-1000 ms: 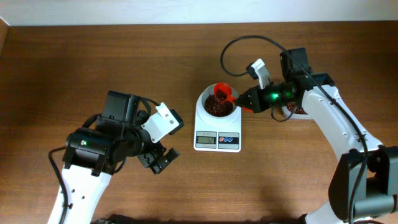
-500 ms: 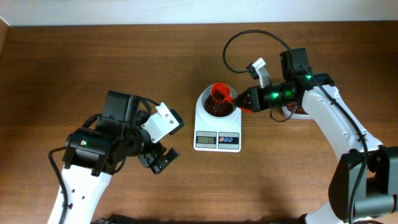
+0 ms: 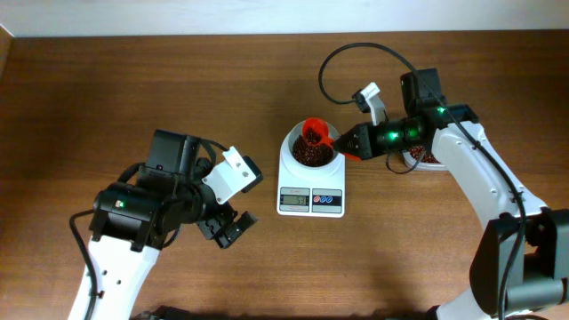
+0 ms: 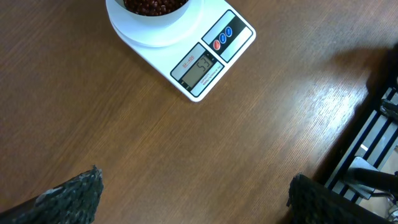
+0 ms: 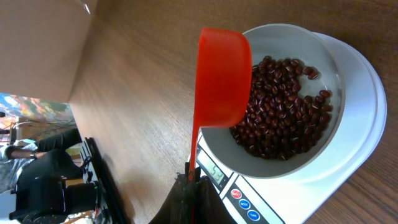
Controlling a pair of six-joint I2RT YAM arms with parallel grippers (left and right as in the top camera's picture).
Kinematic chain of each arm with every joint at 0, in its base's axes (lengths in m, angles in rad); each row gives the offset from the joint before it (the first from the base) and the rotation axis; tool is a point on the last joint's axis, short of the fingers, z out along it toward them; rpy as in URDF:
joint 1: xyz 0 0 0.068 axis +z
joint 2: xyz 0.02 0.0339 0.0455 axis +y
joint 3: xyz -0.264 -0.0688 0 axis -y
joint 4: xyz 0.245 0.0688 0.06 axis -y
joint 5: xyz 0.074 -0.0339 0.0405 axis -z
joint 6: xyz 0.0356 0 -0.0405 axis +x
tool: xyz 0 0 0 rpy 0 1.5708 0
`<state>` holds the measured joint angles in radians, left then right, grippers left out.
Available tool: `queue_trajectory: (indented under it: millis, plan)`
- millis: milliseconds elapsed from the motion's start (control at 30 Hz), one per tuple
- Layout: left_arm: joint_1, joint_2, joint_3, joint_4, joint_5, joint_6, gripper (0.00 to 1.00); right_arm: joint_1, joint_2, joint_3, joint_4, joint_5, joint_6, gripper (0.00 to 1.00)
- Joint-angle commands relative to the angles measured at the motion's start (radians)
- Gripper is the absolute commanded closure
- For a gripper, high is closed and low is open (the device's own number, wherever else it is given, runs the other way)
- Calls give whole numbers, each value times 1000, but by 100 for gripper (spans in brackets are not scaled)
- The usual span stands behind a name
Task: Scoop and weigh 50g on scale
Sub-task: 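Tilt the scoop with the right gripper to pour beans into the bowl, then move the scoop back to the tub and scoop more red beans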
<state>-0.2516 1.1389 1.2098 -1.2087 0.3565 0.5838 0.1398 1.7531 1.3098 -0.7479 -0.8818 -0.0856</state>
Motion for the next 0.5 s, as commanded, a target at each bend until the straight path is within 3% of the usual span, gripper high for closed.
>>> queue_trajectory:
  millis: [0,133,267,467]
  plan:
    - [6,-3,15,-1,14,15,1,-4,-19,3,4,-32,36,96]
    - [6,-3,15,-1,14,15,1,-47,-19,3,3,-93,57,96]
    - [6,-3,15,-1,14,15,1,-177,-19,3,0,-165,56,96]
    - [6,-3,15,-1,14,15,1,-375,-19,3,-124,-165,-55,96]
